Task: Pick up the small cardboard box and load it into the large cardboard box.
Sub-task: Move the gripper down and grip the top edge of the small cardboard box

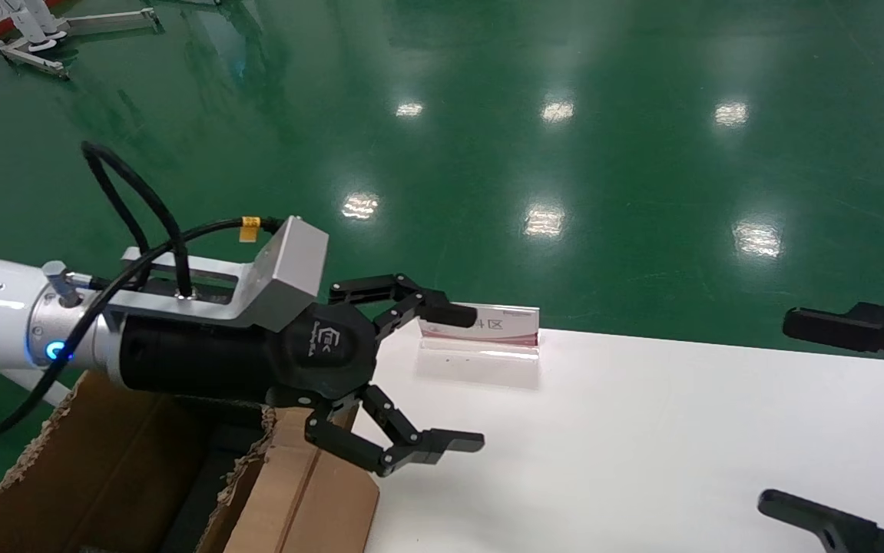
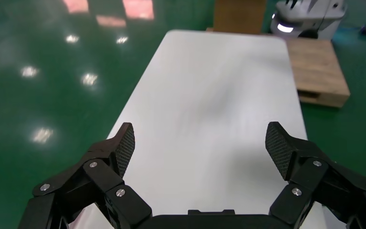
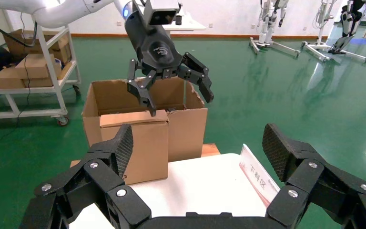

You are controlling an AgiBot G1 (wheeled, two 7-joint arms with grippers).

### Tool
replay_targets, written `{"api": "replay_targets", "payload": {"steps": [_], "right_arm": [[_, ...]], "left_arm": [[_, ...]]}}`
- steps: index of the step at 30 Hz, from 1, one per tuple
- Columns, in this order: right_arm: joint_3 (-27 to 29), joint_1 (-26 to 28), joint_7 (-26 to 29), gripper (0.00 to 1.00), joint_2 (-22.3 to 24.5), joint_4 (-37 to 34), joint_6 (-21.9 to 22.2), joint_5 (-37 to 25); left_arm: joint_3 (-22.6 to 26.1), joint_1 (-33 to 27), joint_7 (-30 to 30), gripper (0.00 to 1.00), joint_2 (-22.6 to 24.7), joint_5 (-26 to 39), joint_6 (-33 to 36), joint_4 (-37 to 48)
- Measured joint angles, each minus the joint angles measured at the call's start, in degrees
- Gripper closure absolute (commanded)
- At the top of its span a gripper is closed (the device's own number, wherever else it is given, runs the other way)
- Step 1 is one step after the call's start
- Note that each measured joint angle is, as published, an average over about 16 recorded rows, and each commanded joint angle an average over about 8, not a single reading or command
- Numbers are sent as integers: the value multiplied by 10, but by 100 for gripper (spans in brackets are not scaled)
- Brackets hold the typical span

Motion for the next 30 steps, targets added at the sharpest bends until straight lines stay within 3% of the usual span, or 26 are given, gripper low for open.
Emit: {"api": "replay_targets", "payload": {"steps": [11,18,24,30], "right_arm": [[0,0,0,0,0,0,0,0],[0,0,0,0,0,0,0,0],[0,0,0,0,0,0,0,0],[0,0,0,0,0,0,0,0]], "left_arm": [[42,-66,-90,0,-11,71,7,-20],[85,-140,-191,0,-2,139,35,-42],[148,-222,-301,0,22,212,72,-57],[247,-324,-432,0,60,289,112,-69]]}}
